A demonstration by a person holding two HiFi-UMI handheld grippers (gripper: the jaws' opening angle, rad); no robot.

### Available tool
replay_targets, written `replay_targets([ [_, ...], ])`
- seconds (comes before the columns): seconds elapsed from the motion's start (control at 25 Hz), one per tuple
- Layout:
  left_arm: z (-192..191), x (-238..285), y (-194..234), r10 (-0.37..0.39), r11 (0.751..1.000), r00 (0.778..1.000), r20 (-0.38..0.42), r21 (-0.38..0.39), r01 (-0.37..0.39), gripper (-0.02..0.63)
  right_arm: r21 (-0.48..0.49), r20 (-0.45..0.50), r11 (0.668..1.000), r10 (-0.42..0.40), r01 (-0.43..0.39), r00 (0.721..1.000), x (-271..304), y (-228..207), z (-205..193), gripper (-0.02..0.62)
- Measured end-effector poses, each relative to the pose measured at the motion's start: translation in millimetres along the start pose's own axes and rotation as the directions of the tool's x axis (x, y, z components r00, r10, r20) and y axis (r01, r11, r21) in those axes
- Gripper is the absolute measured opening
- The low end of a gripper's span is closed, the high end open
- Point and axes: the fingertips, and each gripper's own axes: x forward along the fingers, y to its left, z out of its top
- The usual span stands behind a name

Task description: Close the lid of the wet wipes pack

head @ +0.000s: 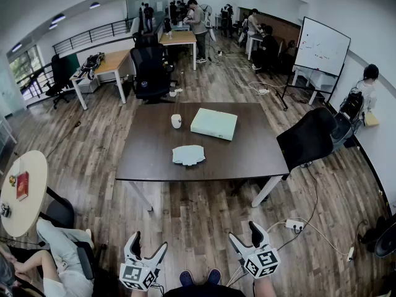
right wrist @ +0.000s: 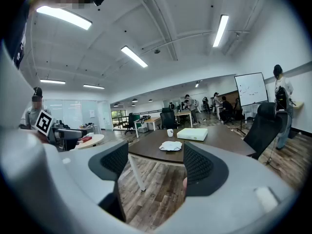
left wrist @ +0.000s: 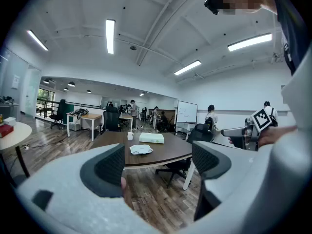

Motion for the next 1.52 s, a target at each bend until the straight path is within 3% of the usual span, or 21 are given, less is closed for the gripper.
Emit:
replay_targets([
  [0.64,-4,17,-19,-0.012,1.000,1.000,-0.015,0.004,0.012,0.425,-0.002,-0.014,1.000,0.006,-0.006,1.000,-2,-22,-5,0.360],
  [0.76,-7,24,-27,-0.014,1.000,1.000,-0.015,0.010,0.014,0.425,0.009,0.014,1.000,-0.008,0.007,1.000,-4,-36,-3,0.333],
  [1.52,-13,57,-61,0.015,0.999,1.000,-0.003,0.031,-0.015,0.440,-0.037,-0.024,0.995,0.093,-0.094,0.995,8,-70,-12,0.373],
])
